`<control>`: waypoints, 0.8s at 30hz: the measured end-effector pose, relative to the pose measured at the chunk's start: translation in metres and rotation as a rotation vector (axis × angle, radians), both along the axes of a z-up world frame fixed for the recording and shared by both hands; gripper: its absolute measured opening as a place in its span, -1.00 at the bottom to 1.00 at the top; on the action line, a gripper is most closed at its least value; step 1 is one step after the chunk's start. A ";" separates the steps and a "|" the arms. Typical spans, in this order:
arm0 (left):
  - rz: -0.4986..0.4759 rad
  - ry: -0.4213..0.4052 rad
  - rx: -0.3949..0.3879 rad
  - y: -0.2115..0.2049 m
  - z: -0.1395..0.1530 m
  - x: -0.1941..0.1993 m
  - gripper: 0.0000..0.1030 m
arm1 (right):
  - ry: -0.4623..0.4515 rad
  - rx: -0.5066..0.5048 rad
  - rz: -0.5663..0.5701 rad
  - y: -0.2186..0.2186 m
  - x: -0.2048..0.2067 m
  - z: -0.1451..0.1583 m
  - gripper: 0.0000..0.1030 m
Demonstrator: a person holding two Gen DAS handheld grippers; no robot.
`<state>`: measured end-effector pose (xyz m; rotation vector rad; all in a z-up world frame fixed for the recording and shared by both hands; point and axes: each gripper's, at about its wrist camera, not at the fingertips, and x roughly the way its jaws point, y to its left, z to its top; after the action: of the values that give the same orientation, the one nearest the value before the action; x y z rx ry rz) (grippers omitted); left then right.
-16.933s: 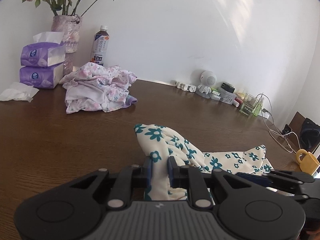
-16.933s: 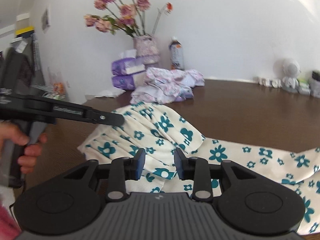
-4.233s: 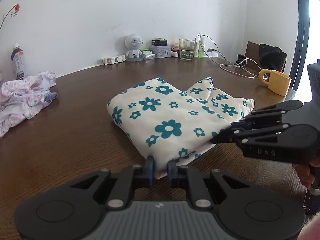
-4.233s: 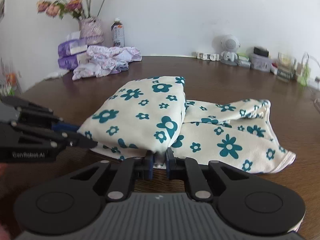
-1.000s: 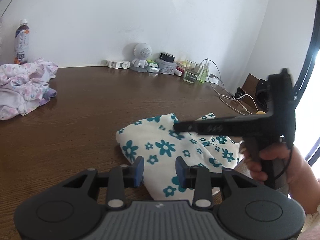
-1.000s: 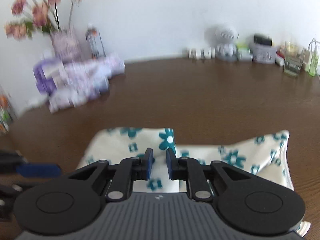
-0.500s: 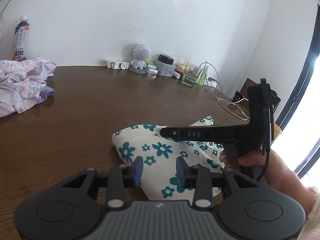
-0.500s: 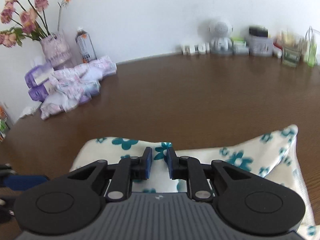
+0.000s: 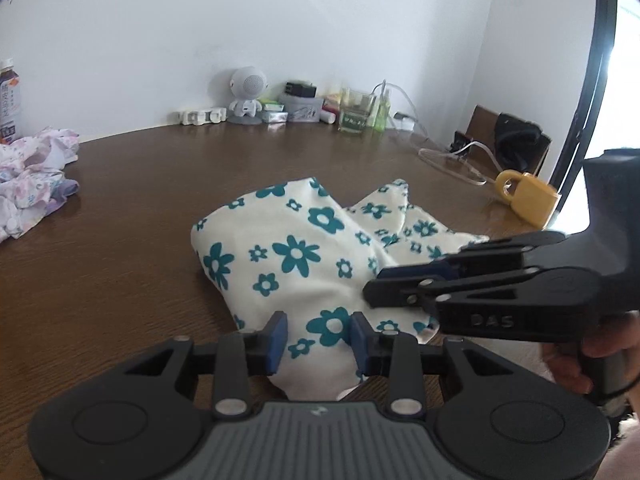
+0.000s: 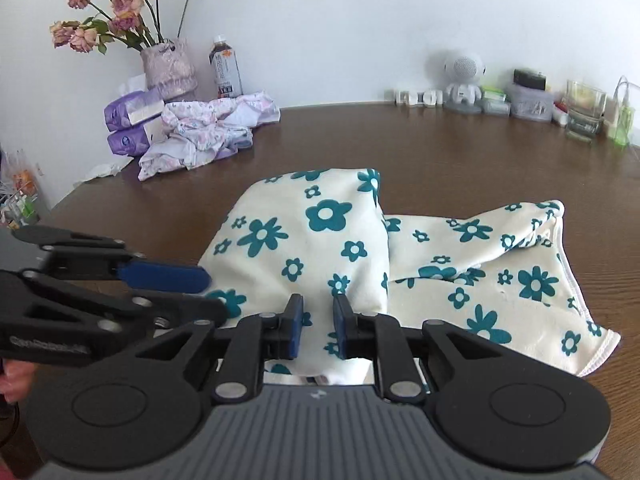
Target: Fold clothes
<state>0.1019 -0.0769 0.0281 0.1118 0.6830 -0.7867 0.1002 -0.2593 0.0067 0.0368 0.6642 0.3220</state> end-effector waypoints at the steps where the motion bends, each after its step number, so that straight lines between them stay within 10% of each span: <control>1: 0.003 -0.004 -0.007 0.002 0.002 -0.001 -0.38 | -0.015 -0.004 0.005 0.002 -0.004 0.003 -0.69; 9: 0.028 0.029 -0.036 0.010 0.003 -0.002 -0.21 | 0.006 -0.007 0.029 0.004 -0.003 0.004 -0.62; 13: 0.113 0.047 -0.116 0.020 0.015 0.014 0.00 | -0.047 0.130 -0.035 -0.017 0.007 0.022 -0.09; 20: 0.266 0.271 -0.244 0.026 -0.007 0.063 -0.16 | 0.055 0.165 -0.147 -0.015 0.055 0.006 -0.26; 24: 0.230 0.235 -0.233 0.023 -0.003 0.061 -0.42 | 0.041 0.166 -0.143 -0.015 0.054 -0.002 -0.36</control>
<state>0.1630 -0.0537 0.0249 -0.2712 0.8048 -0.6572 0.1539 -0.2747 0.0050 0.2490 0.6708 0.2385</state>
